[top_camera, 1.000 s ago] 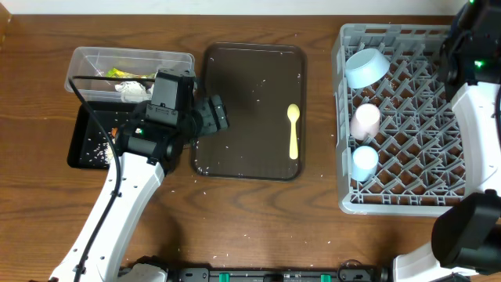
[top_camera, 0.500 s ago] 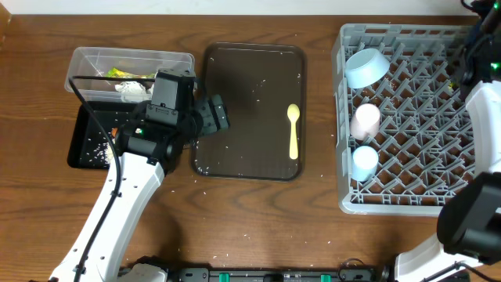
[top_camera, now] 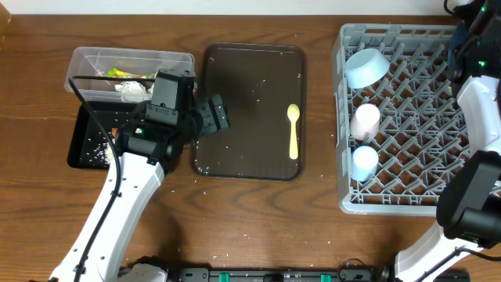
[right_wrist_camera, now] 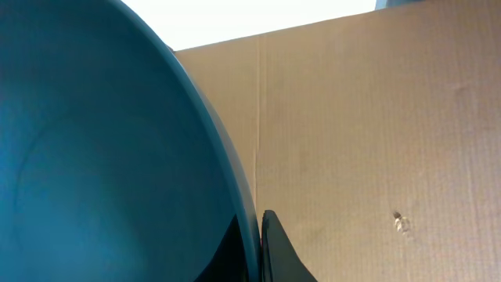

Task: Sort waste into correct bins and load items into the dishwasher rack
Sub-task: 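Stand blue plate upright at back right of rack with right gripper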

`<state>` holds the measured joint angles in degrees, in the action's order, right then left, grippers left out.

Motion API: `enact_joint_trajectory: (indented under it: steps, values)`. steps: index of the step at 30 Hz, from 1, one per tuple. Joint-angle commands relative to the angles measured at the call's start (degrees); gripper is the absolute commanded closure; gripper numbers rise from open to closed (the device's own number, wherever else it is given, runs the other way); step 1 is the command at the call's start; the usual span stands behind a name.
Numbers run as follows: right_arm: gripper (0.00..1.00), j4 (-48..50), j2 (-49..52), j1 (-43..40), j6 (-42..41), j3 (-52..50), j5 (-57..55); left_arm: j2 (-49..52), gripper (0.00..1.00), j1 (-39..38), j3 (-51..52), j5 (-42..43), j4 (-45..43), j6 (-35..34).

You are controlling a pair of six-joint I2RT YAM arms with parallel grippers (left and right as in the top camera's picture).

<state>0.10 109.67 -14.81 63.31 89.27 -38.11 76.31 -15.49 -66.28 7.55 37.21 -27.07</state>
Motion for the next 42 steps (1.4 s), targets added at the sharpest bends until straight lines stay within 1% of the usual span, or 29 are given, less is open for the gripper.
enact_joint_trajectory:
  steps: [1,4,7,9,12,14,15,21,22,23,25,28,29,31,36,39,42]
  values:
    - [0.99,-1.20,1.46,0.24,-1.44,-0.15,-0.09,-0.02,0.07,-0.09,-1.18,-0.04,0.04,0.44]
    - [0.99,-2.45,1.46,1.62,-2.64,-0.15,-1.07,-0.02,0.07,-0.09,-1.18,-0.04,0.04,0.44]
    - [0.89,-5.68,1.46,3.45,-2.64,-0.15,-1.11,-0.02,0.07,-0.09,-1.18,-0.04,0.04,0.44]
    - [0.84,-9.35,1.46,5.03,-2.67,-0.15,-1.07,-0.02,0.07,-0.09,-1.18,-0.04,0.04,0.44]
    - [0.79,-13.73,1.46,7.08,-3.65,-0.15,-0.87,-0.02,0.07,-0.09,-1.18,-0.04,0.04,0.44]
    - [0.76,-14.93,1.46,8.07,-5.29,-0.15,-0.85,-0.02,0.07,-0.09,-1.18,-0.04,0.04,0.44]
    - [0.73,-14.95,1.46,8.28,-5.84,-0.15,-0.85,-0.02,0.07,-0.09,-1.18,-0.04,0.04,0.44]
    - [0.50,-14.93,1.46,8.35,-11.41,-0.15,-0.87,-0.02,0.07,-0.09,-1.18,-0.04,0.04,0.44]
    - [0.42,-14.91,1.46,8.33,-12.39,-0.15,-0.87,-0.02,0.07,-0.09,-1.18,-0.04,0.04,0.44]
    - [0.28,-14.86,1.46,8.20,-13.44,-0.15,-0.87,-0.02,0.07,-0.09,-1.18,-0.04,0.04,0.44]
    - [0.14,-14.38,1.29,8.07,-15.61,-0.13,-0.87,-0.02,0.07,-0.09,-1.18,-0.04,0.04,0.44]
    - [0.02,-13.29,0.44,8.17,-18.34,-0.11,-0.83,-0.02,0.07,-0.09,-1.18,-0.04,0.04,0.44]
    - [0.01,-12.61,-0.26,8.41,-20.13,-0.09,-0.79,-0.02,0.07,-0.09,-1.18,-0.04,0.04,0.44]
    - [0.01,-12.35,-1.79,9.01,-21.92,-0.09,0.79,-0.02,0.07,-0.09,-1.18,-0.04,0.04,0.44]
    - [0.01,-13.46,-8.61,11.10,-27.23,-0.09,10.73,-0.02,0.07,-0.09,-1.18,-0.04,0.04,0.44]
    - [0.01,-16.35,-13.51,12.37,-33.05,-0.09,21.22,-0.02,0.07,-0.09,-1.18,-0.04,0.04,0.44]
    - [0.01,-20.79,-18.32,13.51,-42.25,-0.09,36.41,-0.02,0.07,-0.09,-1.18,-0.04,0.04,0.44]
